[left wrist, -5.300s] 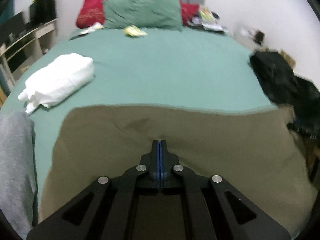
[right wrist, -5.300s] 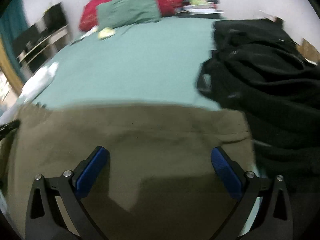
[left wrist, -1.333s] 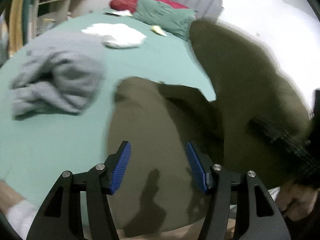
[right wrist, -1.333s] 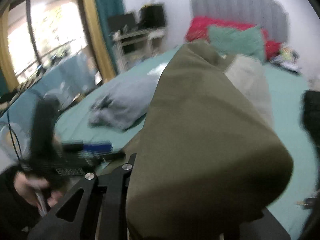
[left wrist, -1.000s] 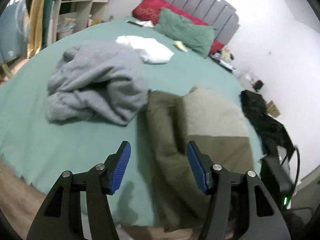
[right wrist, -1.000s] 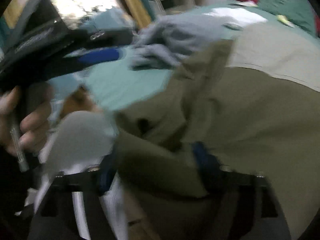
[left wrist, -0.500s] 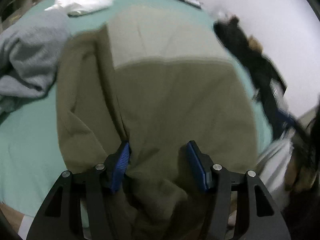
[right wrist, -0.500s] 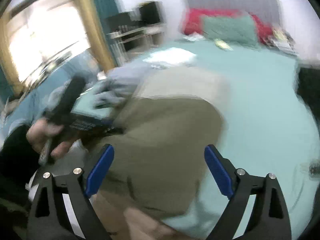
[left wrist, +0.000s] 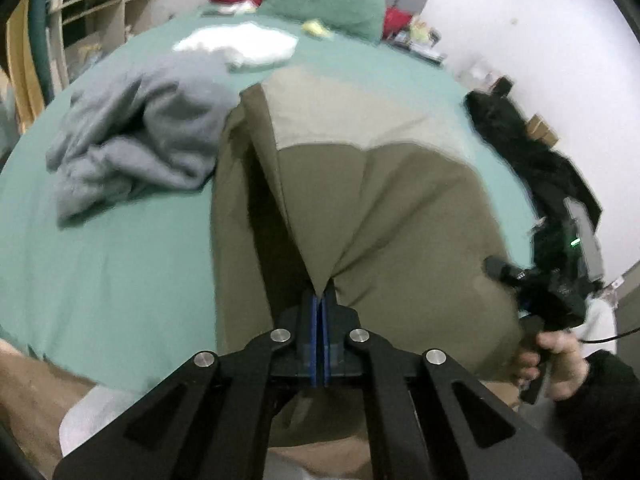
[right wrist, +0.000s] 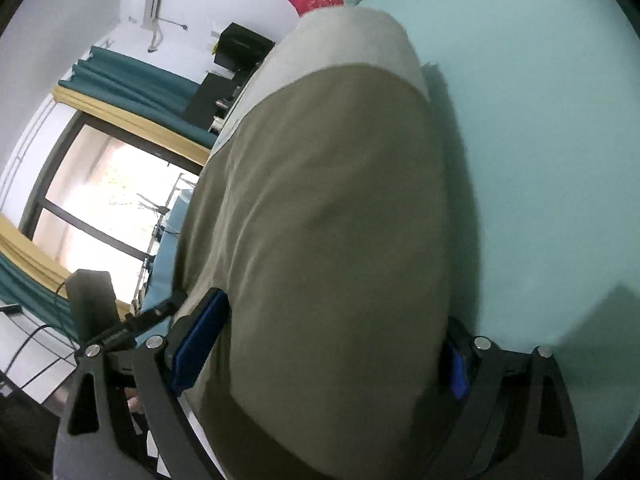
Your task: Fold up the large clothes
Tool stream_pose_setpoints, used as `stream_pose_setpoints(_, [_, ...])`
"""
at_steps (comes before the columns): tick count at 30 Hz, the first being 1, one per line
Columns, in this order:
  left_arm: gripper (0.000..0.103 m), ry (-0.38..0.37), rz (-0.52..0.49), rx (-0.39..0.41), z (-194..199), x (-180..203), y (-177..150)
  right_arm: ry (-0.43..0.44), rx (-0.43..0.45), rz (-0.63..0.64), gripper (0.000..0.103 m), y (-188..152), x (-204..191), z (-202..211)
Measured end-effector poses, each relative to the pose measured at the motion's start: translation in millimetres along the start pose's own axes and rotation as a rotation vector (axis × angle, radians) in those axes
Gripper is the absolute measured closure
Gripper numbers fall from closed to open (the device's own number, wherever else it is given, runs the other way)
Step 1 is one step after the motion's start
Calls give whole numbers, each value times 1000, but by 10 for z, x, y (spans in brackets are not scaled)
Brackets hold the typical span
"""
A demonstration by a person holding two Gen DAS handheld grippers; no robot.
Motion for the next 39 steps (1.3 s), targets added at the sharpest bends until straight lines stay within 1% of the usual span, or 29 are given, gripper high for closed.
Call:
stream_pose_setpoints(1, [101,10,7,-16,-33,-18,-19,-12,0,13,44,-3,-28,-14])
stream_pose_setpoints(2, [101,7,11,-21,-45,-22,-41,-40,-4,47,56,11,-58,48])
stream_pose_setpoints(4, [101,-9,-1,-5,-11,56,-43,-131,-8,132,65,67,-191,259])
stream_pose_setpoints(6, [100,-27,-38,24,34,260,4,-198,-10,193,67,161,-313,424])
stream_pose_setpoints(7, [98,-49,-50,24,45,345,9,-235,-9,227,67,194,-366,539])
stream_pose_setpoints(8, [91,-63,-55,20,33,423,23,-276,-13,271,67,199,-417,707])
stream_pose_setpoints(9, [86,-92,-62,24,47,532,42,-308,-13,303,67,226,-422,814])
stream_pose_setpoints(10, [68,-127,-66,35,67,645,61,-346,-16,336,67,229,-415,957])
stream_pose_setpoints(11, [52,-153,-62,41,73,723,82,-405,-22,374,67,205,-414,1122])
stream_pose_setpoints(12, [45,-175,-51,41,33,783,89,-443,-26,388,67,179,-389,1240])
stream_pose_setpoints(13, [39,-185,-41,38,-1,814,93,-482,-30,381,67,126,-313,1406])
stream_pose_setpoints(15, [37,-192,-5,19,-201,892,71,-544,-47,354,64,20,-126,1610])
stream_pose_setpoints(16, [36,-187,12,9,-324,897,42,-562,-61,331,59,-58,10,1649])
stream_pose_setpoints(17, [35,-176,31,-11,-467,898,-5,-565,-87,274,49,-87,174,1623])
stream_pose_setpoints(18, [34,-164,53,-41,-605,907,-58,-560,-101,224,43,-132,314,1634])
stream_pose_setpoints(19, [34,-159,77,-70,-718,901,-110,-560,-97,180,27,-148,396,1626])
stream_pose_setpoints(20, [34,-171,99,-87,-799,916,-140,-588,-76,173,16,-114,402,1692])
stream_pose_setpoints(21, [33,-186,113,-93,-842,904,-166,-619,-69,205,16,-69,341,1697])
stream_pose_setpoints(23, [30,-192,135,-90,-850,859,-149,-657,-71,288,16,23,200,1702])
stream_pose_setpoints(25, [29,-215,169,-68,-791,811,-88,-640,-71,299,16,103,159,1743])
stream_pose_setpoints(27, [28,-234,186,-38,-664,817,-8,-616,-33,308,16,218,129,1843])
stream_pose_setpoints(30, [27,-231,150,-15,-498,954,117,-633,7,328,16,396,140,1926])
stream_pose_setpoints(33, [27,-237,108,-25,-476,1189,190,-649,0,322,16,572,243,1869])
stream_pose_setpoints(36, [27,-210,46,-56,-622,1417,207,-647,-14,311,16,671,326,1726])
stream_pose_setpoints(37, [27,-194,30,-65,-680,1424,224,-646,-19,306,16,697,336,1676])
stream_pose_setpoints(39, [27,-159,16,-91,-874,1447,193,-642,-25,308,12,760,365,1577])
Point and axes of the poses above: each gripper's, at about its wrist camera, not at the fingertips, and z roughly against the way its jaws point, x to its right, y to its top, the point moved 4 cm from there along -z, roughly the way its jaws point, and after that the axes turned 6 degrees about z, right-handed, at the moved point
